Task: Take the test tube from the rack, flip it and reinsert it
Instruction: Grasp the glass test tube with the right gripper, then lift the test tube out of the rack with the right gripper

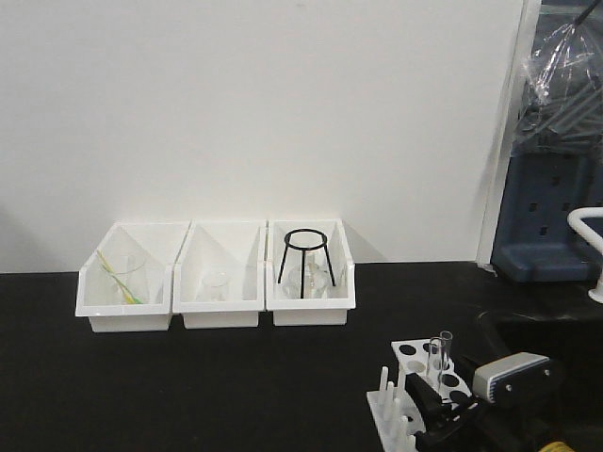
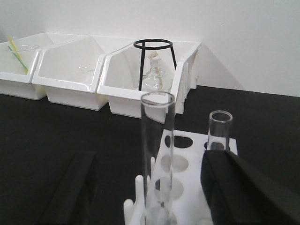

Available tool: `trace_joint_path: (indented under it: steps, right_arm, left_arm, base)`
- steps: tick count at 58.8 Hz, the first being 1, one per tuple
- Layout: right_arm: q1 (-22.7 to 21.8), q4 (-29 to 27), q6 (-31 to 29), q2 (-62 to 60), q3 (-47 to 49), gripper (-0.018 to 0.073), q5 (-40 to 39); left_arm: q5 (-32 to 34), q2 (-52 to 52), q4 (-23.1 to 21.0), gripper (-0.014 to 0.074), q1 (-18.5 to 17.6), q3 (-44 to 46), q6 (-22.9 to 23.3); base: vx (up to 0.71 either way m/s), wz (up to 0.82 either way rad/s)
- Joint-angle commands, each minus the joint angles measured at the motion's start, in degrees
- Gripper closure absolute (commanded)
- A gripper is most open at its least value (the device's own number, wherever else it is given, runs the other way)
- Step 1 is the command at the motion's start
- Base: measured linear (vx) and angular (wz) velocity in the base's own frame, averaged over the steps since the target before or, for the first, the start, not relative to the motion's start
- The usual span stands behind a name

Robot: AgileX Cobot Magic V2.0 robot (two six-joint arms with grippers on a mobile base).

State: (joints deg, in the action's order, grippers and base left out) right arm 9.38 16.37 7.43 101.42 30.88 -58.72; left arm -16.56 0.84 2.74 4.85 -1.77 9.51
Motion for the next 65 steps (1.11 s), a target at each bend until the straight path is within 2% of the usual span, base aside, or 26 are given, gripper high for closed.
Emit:
trace_joint_path:
  steps: [1, 11, 16, 22, 31, 39, 53, 65]
  right_arm:
    - [0.0, 0.4, -0.6, 0.8, 4.1, 0.0048, -5.5]
    - [0.0, 0.4, -0.6, 5.2, 9.0, 0.0053, -4.6]
    - [0.0, 0.0, -0.1, 5.9, 9.6, 0.0097, -4.9]
    - [0.0, -0.5, -0.1, 5.9, 9.5, 0.0255, -4.8]
    - [0.0, -0.3, -0.2, 4.7, 9.5, 0.0568, -4.7]
    - [0.0, -0.3, -0.2, 1.7, 9.5, 0.0574, -2.8]
    - [0.0, -0.3, -0.1, -10.8, 10.0, 0.0571, 9.1]
    - [0.0, -0.2, 1.2, -23.9, 17.4, 0.0571, 26.4]
  left_arm:
    - [5.0, 0.7, -0.2, 0.0603, -0.3, -0.1, 0.0]
    - [5.0, 0.7, -0.2, 0.0603, -0.3, -0.1, 0.0]
    - [5.0, 0.7, -0.2, 0.0603, -0.3, -0.1, 0.0]
    - [5.0, 0.7, -0.2, 0.0603, -0.3, -0.1, 0.0]
    - [5.0, 0.7, -0.2, 0.0603, -0.3, -0.1, 0.0]
    - [5.0, 0.7, -0.2, 0.0603, -0.3, -0.1, 0.0]
    - [5.0, 0.7, -0.2, 0.0603, -0.3, -0.1, 0.0]
    - [5.0, 0.7, -0.2, 0.0603, -0.3, -0.1, 0.0]
  base:
    - [0.0, 0.0]
    - [0.0, 0.0]
    - [0.0, 0.0]
    - [0.0, 0.0]
    - [0.0, 0.0]
    - [0.0, 0.0]
    - [0.0, 0.0]
    - [0.0, 0.0]
